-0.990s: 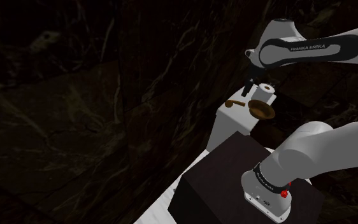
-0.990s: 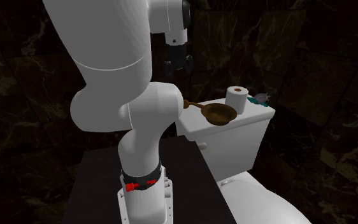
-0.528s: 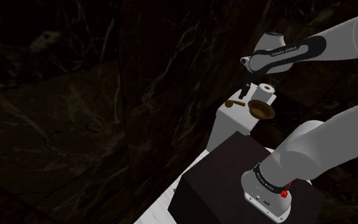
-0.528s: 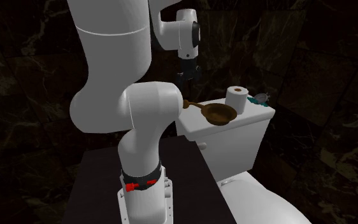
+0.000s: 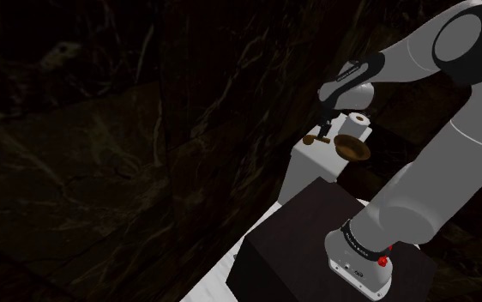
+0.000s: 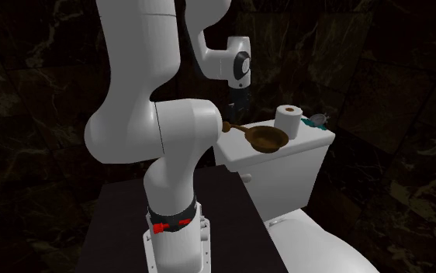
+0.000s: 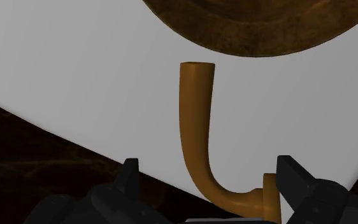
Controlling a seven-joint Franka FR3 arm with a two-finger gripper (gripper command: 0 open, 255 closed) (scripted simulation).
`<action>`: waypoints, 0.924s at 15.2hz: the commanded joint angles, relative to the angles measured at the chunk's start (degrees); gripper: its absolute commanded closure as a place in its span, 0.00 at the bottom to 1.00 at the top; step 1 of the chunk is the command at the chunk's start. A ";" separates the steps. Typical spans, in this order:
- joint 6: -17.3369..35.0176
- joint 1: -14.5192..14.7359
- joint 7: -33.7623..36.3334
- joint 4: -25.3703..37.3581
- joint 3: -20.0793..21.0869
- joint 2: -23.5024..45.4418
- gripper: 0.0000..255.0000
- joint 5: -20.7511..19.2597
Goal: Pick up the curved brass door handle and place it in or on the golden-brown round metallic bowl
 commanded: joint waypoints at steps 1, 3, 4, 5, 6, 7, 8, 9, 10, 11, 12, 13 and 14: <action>1.71 -0.37 -2.48 0.21 0.64 2.45 0.00 3.24; 3.14 -1.04 -4.47 0.26 1.59 4.47 0.00 6.02; 3.83 -1.46 -5.47 0.32 2.17 5.47 0.00 7.42; 4.49 -1.91 -6.47 0.39 2.78 6.47 0.00 8.82; 4.87 -2.24 -7.03 0.45 3.20 7.02 0.00 9.59; 4.87 -2.27 -7.02 0.45 3.23 7.02 0.00 9.58; 4.88 -2.28 -7.01 0.44 3.24 7.02 0.00 9.57; 4.88 -2.28 -7.01 0.45 3.24 7.02 0.00 9.57; 4.87 -2.28 -7.01 0.45 3.24 7.02 0.00 9.57; 4.87 -2.28 -7.01 0.45 3.24 7.02 0.00 9.57; 4.87 -2.28 -7.01 0.45 3.24 7.02 0.00 9.57; 4.87 -2.27 -7.00 0.44 3.23 7.00 0.00 9.55; 4.87 -2.27 -7.00 0.44 3.23 7.00 1.00 9.55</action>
